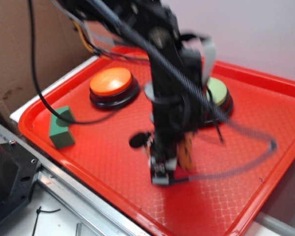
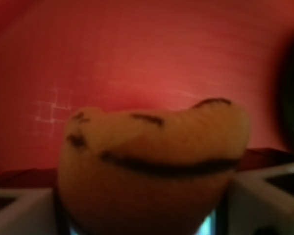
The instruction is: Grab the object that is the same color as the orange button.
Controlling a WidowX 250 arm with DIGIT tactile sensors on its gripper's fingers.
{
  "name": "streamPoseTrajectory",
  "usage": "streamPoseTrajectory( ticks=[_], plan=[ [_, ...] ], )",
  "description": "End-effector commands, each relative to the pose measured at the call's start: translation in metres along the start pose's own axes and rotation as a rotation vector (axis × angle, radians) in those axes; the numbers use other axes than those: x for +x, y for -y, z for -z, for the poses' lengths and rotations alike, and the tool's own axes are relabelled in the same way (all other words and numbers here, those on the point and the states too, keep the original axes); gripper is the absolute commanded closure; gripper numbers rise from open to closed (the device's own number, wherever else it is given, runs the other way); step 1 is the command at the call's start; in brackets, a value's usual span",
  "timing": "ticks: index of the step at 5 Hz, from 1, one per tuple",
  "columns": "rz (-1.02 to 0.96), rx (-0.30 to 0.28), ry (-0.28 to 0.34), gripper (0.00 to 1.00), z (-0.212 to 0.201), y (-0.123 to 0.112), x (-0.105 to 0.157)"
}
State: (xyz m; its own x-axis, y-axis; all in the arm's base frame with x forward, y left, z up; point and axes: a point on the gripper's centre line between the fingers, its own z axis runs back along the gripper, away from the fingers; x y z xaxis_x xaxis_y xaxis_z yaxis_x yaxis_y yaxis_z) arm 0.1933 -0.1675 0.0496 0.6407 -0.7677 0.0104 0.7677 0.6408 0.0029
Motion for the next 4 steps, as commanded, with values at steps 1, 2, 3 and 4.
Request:
streamPoseTrajectory(
  ticks=[1,2,3,4],
  plan=[
    [-0.436,-0.082,0.096,1.00,-0.084,-0.017,-0.053],
    [-0.561,-0.075,0.131,1.00,-0.102,-0.028,-0.074],
    [-0.689,-0.036,0.154,1.00,-0.118,-0.035,-0.092],
    [-0.792,-0.016,0.181,1.00,-0.130,-0.041,-0.109]
  ],
)
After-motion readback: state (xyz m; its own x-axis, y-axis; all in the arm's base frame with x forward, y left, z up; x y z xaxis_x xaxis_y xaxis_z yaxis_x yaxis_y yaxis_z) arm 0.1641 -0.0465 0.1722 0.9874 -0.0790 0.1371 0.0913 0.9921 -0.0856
